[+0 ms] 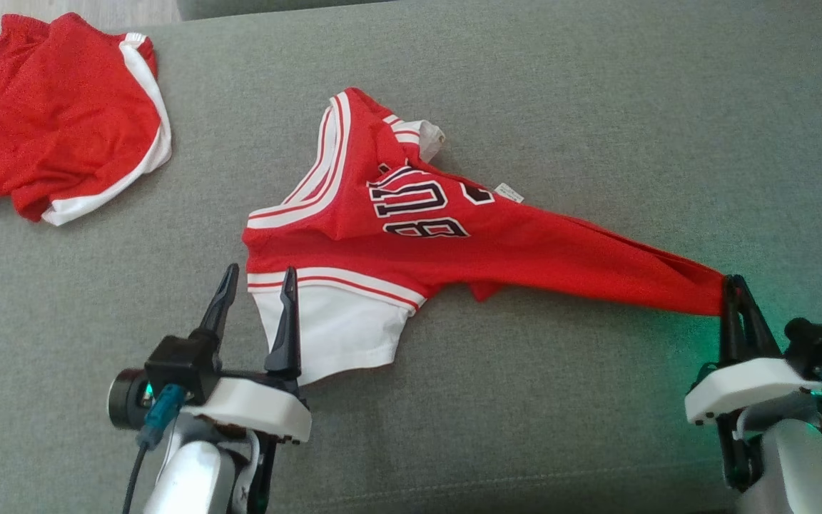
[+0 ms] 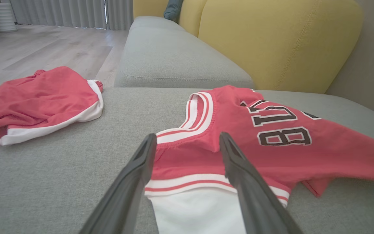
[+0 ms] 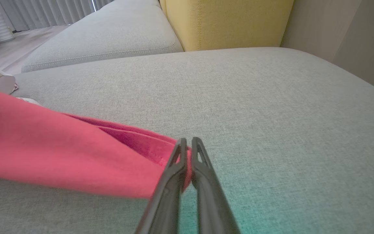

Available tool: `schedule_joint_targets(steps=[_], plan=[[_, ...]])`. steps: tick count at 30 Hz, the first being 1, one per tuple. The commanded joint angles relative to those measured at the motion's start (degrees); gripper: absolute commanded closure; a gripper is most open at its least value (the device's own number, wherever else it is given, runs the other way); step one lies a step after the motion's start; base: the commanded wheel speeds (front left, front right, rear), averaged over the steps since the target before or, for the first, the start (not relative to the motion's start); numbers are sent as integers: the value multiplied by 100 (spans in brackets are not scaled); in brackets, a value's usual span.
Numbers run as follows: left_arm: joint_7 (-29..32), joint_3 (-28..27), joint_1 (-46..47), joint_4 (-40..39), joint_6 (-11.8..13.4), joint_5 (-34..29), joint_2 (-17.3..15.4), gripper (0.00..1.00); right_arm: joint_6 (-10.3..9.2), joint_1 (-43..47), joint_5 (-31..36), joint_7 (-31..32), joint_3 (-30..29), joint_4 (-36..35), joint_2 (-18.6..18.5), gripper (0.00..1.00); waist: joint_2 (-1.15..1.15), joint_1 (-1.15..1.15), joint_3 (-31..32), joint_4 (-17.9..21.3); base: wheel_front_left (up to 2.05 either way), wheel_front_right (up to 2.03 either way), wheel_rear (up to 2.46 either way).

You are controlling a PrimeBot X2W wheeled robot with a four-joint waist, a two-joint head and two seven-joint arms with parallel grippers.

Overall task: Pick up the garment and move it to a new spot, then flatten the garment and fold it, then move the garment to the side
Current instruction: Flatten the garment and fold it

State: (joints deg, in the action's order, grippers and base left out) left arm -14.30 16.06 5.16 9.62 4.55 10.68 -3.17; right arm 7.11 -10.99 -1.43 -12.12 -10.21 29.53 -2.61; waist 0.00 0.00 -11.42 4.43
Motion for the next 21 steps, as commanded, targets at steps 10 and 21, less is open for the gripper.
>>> schedule_joint_targets(steps=[10, 21], plan=[[-70, -194, 136, -31, -54, 192, 13, 0, 37, 13, 85, -148, 319, -35, -27, 0, 0, 0, 107, -54, 0, 0, 0], [-70, -293, -86, -87, -54, 460, 24, 0, 37, 268, 14, -282, 630, -1196, -27, 0, 0, 0, 709, -34, 0, 0, 0]])
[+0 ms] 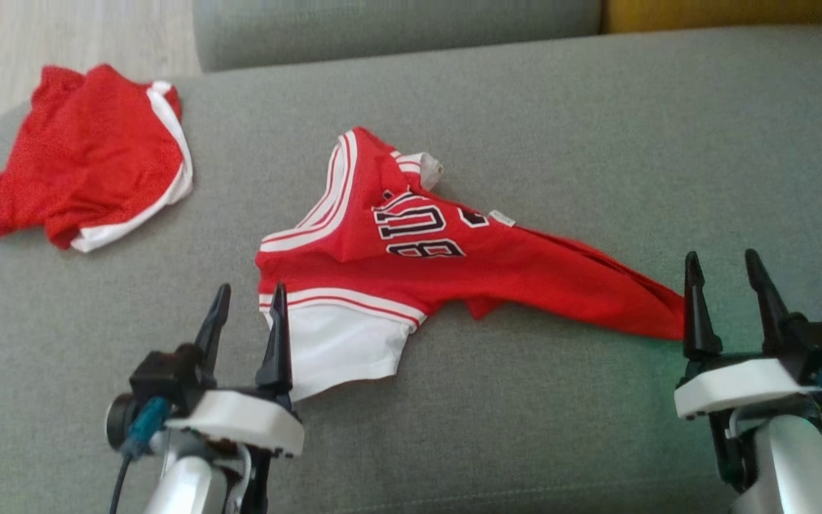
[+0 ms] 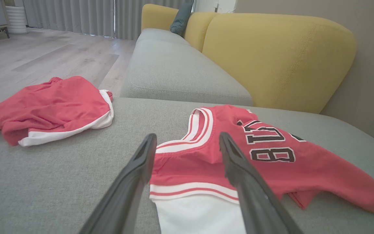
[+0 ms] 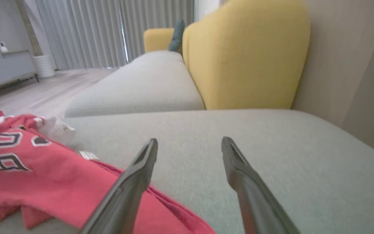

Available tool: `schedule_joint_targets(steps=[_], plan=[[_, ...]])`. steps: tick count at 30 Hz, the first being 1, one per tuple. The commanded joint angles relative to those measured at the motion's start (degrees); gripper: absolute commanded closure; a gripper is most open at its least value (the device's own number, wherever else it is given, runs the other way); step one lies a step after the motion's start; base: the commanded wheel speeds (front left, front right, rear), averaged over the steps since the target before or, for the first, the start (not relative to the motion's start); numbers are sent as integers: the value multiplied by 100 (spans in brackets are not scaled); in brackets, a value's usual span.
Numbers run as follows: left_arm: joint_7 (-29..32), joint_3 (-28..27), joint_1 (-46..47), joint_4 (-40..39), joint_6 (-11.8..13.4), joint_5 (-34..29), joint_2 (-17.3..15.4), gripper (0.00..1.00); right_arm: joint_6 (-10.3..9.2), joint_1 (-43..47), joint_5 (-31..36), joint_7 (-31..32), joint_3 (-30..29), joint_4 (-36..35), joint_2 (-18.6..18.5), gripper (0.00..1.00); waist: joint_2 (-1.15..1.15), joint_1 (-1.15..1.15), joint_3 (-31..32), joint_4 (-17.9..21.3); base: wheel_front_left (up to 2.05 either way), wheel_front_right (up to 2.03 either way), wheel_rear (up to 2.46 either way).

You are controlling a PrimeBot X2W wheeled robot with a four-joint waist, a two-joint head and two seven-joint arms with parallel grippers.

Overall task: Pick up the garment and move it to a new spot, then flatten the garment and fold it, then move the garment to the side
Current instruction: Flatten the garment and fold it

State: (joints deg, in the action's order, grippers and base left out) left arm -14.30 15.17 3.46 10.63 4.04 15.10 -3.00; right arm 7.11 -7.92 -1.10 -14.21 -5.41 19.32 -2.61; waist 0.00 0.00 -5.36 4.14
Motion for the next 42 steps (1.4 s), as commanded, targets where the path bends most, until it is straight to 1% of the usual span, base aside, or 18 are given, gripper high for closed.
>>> schedule_joint_targets(steps=[1, 4, 8, 14, 21, 33, 36, 39, 42], plan=[[-70, -206, 45, -185, 2, 47, 8, 0, 37, 12, -33, -74, 182, -317, -27, 0, 0, 0, 172, -10, 0, 0, 0], [-70, -214, -96, -188, 37, 119, 10, 0, 37, 215, -107, -76, 295, -609, -27, 0, 0, 0, 363, -31, 0, 0, 0], [-70, -187, -335, -214, 114, 199, 11, 0, 37, 449, -210, -77, 466, -753, -27, 0, 0, 0, 547, -54, 0, 0, 0], [-70, -115, -536, -306, 259, 236, 12, 0, 37, 556, -285, -78, 613, -734, -27, 0, 0, 0, 645, -87, 0, 0, 0], [-70, -51, -596, -416, 330, 182, 12, 0, 37, 551, -288, -78, 638, -671, -27, 0, 0, 0, 670, -113, 0, 0, 0], [-70, -37, -604, -475, 351, 105, 12, 0, 37, 515, -299, -78, 682, -595, -27, 0, 0, 0, 658, -106, 0, 0, 0], [-56, 14, -629, -287, 357, 48, 4, 0, 37, 512, -312, -78, 676, -582, -27, 0, 0, 0, 640, -104, 0, 0, 0], [165, 80, -624, 16, 322, 87, -9, 0, 37, 498, -322, -78, 635, -600, -27, 0, 0, 0, 595, -97, 0, 0, 0], [483, 66, -620, 235, 207, 387, -5, 0, 37, 481, -317, -78, 584, -612, -27, 0, 0, 0, 534, -83, 0, 0, 0]])
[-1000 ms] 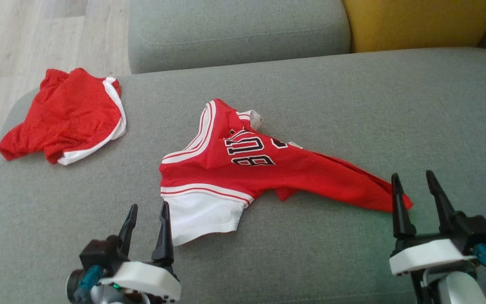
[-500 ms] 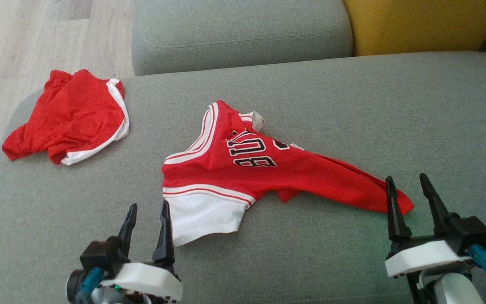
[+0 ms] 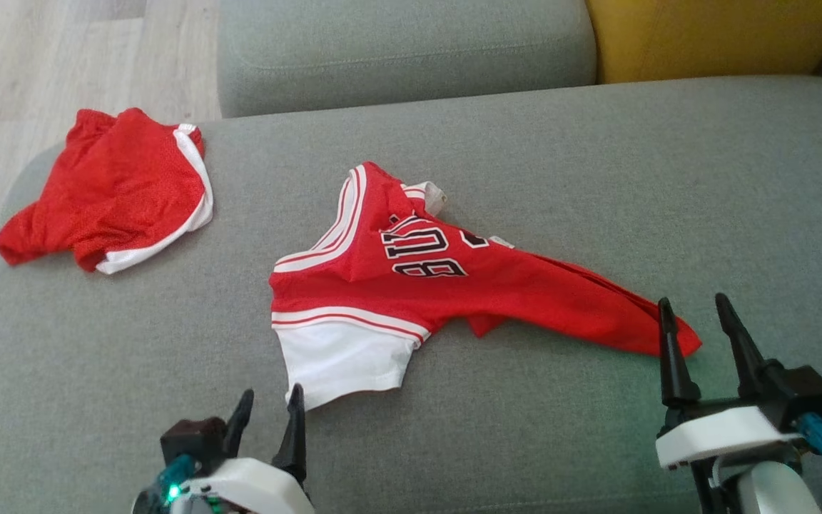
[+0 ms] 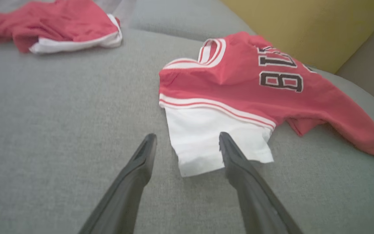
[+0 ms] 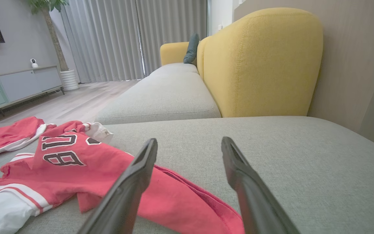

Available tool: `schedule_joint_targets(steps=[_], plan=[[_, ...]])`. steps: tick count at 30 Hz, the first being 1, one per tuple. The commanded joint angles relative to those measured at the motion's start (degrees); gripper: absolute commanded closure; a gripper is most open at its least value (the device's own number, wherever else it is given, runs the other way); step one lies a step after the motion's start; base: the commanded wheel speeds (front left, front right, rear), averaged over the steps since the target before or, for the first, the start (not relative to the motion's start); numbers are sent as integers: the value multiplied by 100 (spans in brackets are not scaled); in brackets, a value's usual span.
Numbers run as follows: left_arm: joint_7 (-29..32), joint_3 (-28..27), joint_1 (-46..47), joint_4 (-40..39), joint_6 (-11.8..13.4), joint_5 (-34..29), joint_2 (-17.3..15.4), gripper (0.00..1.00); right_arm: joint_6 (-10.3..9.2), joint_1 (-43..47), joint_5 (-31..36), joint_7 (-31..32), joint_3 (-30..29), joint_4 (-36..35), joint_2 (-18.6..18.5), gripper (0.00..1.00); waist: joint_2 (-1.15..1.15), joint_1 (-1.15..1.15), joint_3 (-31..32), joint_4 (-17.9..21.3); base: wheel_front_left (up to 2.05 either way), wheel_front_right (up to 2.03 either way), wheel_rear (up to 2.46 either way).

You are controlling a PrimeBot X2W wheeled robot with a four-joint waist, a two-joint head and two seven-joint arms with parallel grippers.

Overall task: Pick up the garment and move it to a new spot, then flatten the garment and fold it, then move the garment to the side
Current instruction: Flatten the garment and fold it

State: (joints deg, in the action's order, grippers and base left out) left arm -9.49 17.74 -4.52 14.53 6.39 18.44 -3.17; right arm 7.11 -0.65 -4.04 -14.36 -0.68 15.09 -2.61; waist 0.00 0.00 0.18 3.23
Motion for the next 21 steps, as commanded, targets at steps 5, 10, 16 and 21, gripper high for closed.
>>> schedule_joint_targets(steps=[5, 10, 16, 21], plan=[[353, -272, 248, 141, -96, 574, 20, 0, 37, -282, -58, -63, 116, -222, -27, 0, 0, 0, -157, 63, 0, 0, 0], [484, -297, 422, 364, -160, 1001, 25, 0, 37, -342, -73, -63, 83, -256, -27, 0, 0, 0, -278, 155, 0, 0, 0], [525, -236, 590, 416, -209, 1583, 28, 0, 37, -398, -63, -63, 58, -247, -27, 0, 0, 0, -382, 265, 0, 0, 0], [575, -174, 680, 502, -198, 1787, 28, 0, 37, -435, -68, -63, 62, -247, -27, 0, 0, 0, -444, 342, 0, 0, 0]])
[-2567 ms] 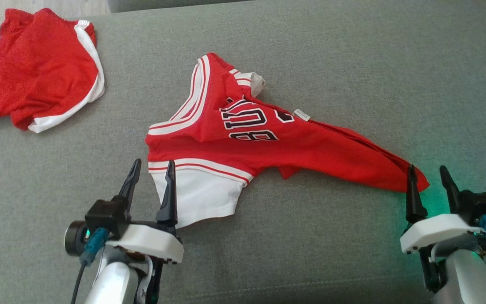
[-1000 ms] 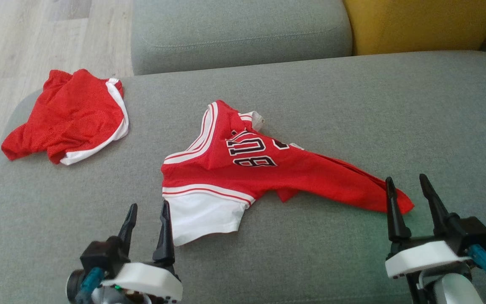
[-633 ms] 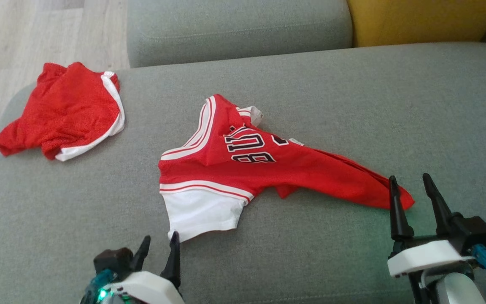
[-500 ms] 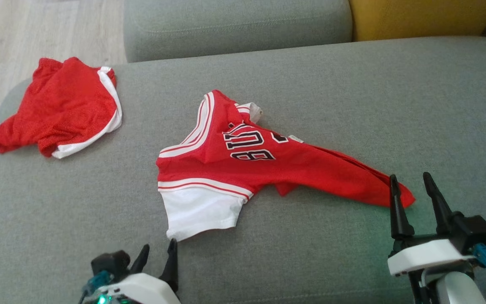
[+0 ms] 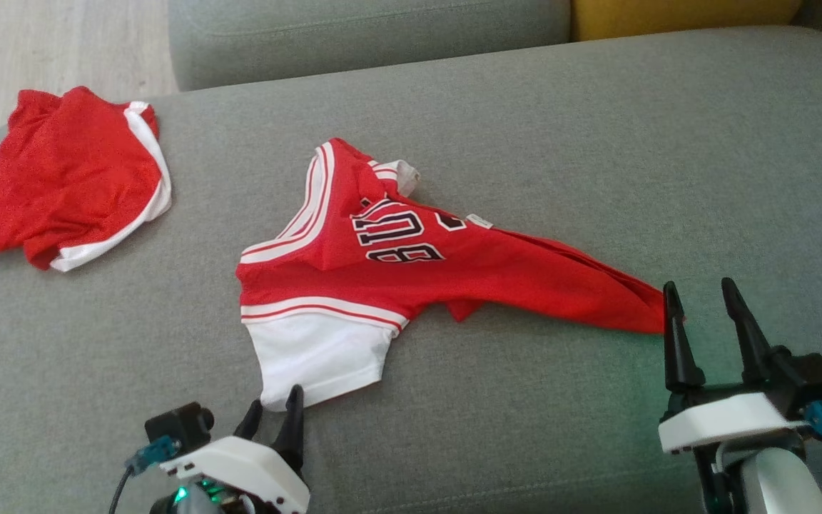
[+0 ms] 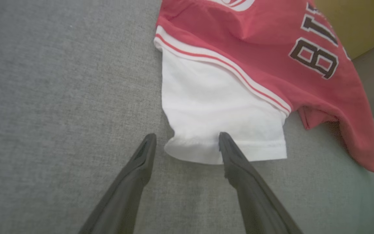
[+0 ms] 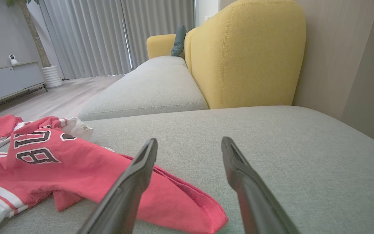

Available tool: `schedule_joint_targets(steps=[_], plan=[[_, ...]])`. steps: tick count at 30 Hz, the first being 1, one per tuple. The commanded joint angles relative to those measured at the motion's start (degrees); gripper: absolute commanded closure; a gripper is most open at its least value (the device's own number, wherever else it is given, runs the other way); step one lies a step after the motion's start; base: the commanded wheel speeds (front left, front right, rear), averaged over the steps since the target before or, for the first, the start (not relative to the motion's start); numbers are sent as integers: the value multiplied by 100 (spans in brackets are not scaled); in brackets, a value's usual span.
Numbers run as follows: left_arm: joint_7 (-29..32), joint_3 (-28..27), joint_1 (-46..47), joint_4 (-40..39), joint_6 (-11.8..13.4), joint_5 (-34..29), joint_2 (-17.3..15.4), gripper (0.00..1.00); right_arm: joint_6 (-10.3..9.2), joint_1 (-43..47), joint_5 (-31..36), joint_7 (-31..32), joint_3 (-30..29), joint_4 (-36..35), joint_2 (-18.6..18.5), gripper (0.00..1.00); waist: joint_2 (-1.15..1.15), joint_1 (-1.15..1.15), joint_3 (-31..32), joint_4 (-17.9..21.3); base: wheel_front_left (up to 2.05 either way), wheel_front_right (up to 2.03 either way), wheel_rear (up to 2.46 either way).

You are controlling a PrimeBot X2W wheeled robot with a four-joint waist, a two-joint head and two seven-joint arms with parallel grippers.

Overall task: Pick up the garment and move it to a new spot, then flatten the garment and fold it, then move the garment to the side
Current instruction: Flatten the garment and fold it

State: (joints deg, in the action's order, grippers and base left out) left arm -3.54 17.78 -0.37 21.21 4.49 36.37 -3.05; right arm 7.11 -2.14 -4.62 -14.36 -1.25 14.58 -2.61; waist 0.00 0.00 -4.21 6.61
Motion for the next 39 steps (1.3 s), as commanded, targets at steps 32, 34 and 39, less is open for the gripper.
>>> schedule_joint_targets(steps=[32, 34, 39], plan=[[-545, -408, 340, -892, 347, 64, -197, 100, 37, -779, -31, 333, -280, 1930, -27, 0, 0, 0, -185, -296, 0, 0, 0], [-541, -377, 328, -930, 355, 66, -188, 100, 37, -879, -33, 338, -275, 2157, -27, 0, 0, 0, -192, -323, 0, 0, 0], [-556, -330, 317, -1001, 362, 72, -176, 100, 37, -1118, -68, 294, -229, 2662, -27, 5, 0, 0, -195, -348, 0, 0, 0]])
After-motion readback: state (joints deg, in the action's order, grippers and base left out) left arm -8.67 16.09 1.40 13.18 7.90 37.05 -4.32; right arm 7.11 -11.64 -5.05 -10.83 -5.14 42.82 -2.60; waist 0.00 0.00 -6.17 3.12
